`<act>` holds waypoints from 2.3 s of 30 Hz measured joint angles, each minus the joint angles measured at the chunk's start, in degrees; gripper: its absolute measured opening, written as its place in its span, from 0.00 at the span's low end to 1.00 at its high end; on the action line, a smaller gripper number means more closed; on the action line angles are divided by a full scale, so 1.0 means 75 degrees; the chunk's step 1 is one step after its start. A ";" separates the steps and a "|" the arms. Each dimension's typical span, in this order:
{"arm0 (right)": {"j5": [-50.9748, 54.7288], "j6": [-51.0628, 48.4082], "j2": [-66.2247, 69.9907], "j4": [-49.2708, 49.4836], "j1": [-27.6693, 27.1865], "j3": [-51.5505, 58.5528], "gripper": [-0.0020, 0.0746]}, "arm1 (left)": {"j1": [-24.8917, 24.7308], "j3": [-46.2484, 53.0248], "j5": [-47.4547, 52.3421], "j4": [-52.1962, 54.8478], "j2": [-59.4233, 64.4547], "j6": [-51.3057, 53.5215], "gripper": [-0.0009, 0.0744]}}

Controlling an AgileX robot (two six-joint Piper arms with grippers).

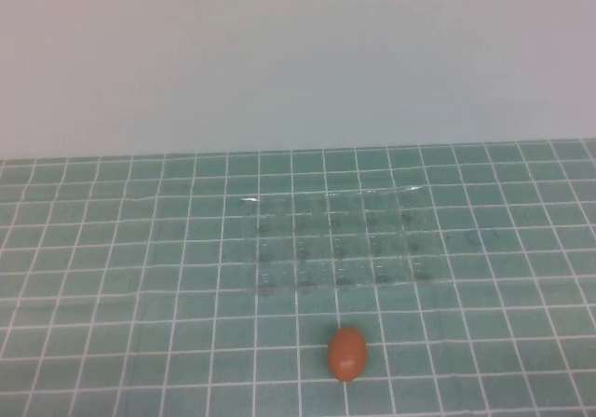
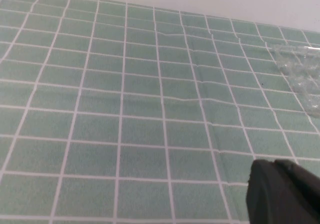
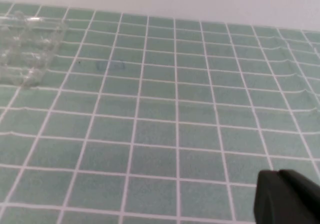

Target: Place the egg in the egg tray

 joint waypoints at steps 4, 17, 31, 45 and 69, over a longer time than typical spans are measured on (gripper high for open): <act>-0.0071 0.0033 0.0000 -0.0285 0.0000 0.0000 0.02 | 0.0000 0.0000 0.0000 0.0000 0.0000 0.0000 0.01; -0.2999 0.1506 0.0000 0.2106 0.0000 0.0043 0.02 | 0.0000 0.0000 0.0000 0.0000 0.0000 0.0000 0.01; -0.4462 0.2034 0.0000 0.1749 0.0000 0.0043 0.02 | 0.0000 0.0000 0.0000 0.0000 0.0000 0.0000 0.01; -0.2020 0.1861 0.0379 -0.1540 0.0000 -0.3717 0.02 | 0.0000 0.0000 0.0000 0.0000 0.0000 0.0000 0.01; 0.2811 -0.7380 0.5281 0.6435 0.0101 -0.7624 0.02 | 0.0000 0.0000 0.0000 0.0000 0.0000 0.0000 0.01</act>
